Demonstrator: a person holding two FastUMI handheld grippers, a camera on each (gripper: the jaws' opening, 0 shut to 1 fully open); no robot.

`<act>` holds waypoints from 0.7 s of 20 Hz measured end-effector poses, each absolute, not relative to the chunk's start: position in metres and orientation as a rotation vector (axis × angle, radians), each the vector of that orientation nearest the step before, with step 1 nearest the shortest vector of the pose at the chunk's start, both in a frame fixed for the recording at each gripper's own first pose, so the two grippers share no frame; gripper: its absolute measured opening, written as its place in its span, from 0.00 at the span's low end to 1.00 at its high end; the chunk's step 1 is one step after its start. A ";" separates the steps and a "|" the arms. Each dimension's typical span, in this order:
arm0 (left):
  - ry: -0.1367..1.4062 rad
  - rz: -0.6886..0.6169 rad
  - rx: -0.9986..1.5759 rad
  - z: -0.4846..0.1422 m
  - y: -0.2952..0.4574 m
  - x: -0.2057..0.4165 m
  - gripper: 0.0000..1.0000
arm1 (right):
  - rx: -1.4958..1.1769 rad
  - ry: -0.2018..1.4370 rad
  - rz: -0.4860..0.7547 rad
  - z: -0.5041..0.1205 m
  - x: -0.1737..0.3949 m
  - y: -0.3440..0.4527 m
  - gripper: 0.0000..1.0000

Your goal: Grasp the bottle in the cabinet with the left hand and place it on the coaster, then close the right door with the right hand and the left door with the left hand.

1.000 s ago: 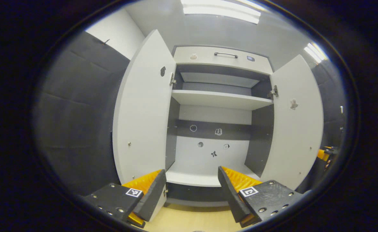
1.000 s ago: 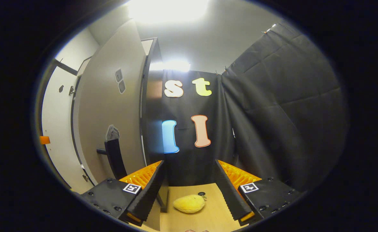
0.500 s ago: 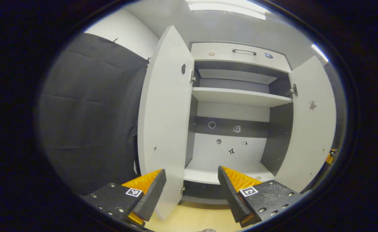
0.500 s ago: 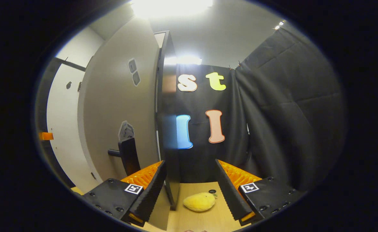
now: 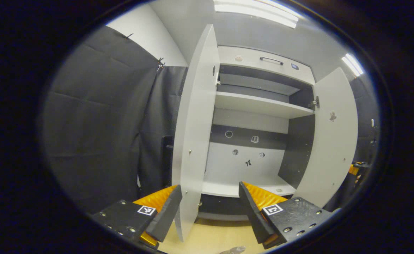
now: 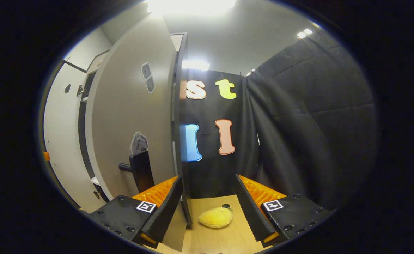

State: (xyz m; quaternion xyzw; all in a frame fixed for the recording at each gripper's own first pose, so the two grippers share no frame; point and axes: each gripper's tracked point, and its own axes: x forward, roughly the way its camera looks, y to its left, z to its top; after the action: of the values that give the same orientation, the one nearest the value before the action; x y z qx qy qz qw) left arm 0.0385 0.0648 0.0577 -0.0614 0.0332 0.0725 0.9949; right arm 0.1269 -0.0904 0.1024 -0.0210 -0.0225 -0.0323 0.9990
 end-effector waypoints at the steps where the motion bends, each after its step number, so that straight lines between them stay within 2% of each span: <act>1: 0.065 0.138 -0.124 0.056 0.069 0.037 0.95 | -0.044 -0.041 -0.052 0.102 0.128 -0.079 0.94; 2: 0.064 0.139 -0.123 0.055 0.075 0.035 0.98 | -0.043 -0.040 -0.040 0.101 0.129 -0.067 0.94; 3: 0.063 0.146 -0.120 0.055 0.082 0.033 0.89 | -0.041 -0.040 -0.028 0.101 0.130 -0.056 0.94; 4: 0.065 0.156 -0.119 0.053 0.089 0.031 0.98 | -0.037 -0.038 -0.017 0.099 0.131 -0.044 0.94; 5: 0.067 0.166 -0.119 0.052 0.097 0.028 0.93 | -0.033 -0.037 -0.007 0.099 0.133 -0.033 0.94; 6: 0.070 0.175 -0.122 0.051 0.104 0.024 0.93 | -0.036 -0.035 0.007 0.098 0.134 -0.020 0.94; 7: 0.072 0.186 -0.125 0.049 0.112 0.021 0.98 | -0.046 -0.034 0.026 0.097 0.136 -0.008 0.89; 8: 0.075 0.198 -0.127 0.047 0.122 0.016 0.93 | -0.062 -0.030 0.045 0.094 0.140 0.004 0.94; 9: 0.082 0.211 -0.130 0.042 0.131 0.010 0.93 | -0.077 -0.021 0.059 0.090 0.140 0.017 0.94; 10: 0.088 0.224 -0.132 0.038 0.140 0.005 0.89 | -0.086 -0.006 0.063 0.086 0.142 0.026 0.89; 11: 0.096 0.239 -0.135 0.033 0.150 0.000 0.98 | -0.088 0.012 0.094 0.081 0.143 0.038 0.94; 12: 0.101 0.252 -0.139 0.029 0.159 -0.004 0.89 | -0.074 0.031 0.117 0.075 0.143 0.051 0.90; 13: 0.103 0.267 -0.143 0.025 0.169 -0.009 0.98 | -0.054 0.036 0.121 0.072 0.142 0.057 0.91; 14: 0.105 0.284 -0.147 0.020 0.179 -0.014 0.93 | -0.039 0.039 0.126 0.070 0.142 0.062 0.95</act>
State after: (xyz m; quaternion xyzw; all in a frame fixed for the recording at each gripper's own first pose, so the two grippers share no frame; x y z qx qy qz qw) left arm -0.0138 0.1795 0.0203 -0.0730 0.0521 0.1414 0.9859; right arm 0.1419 0.0624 0.0700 -0.0194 0.0197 0.0631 0.9976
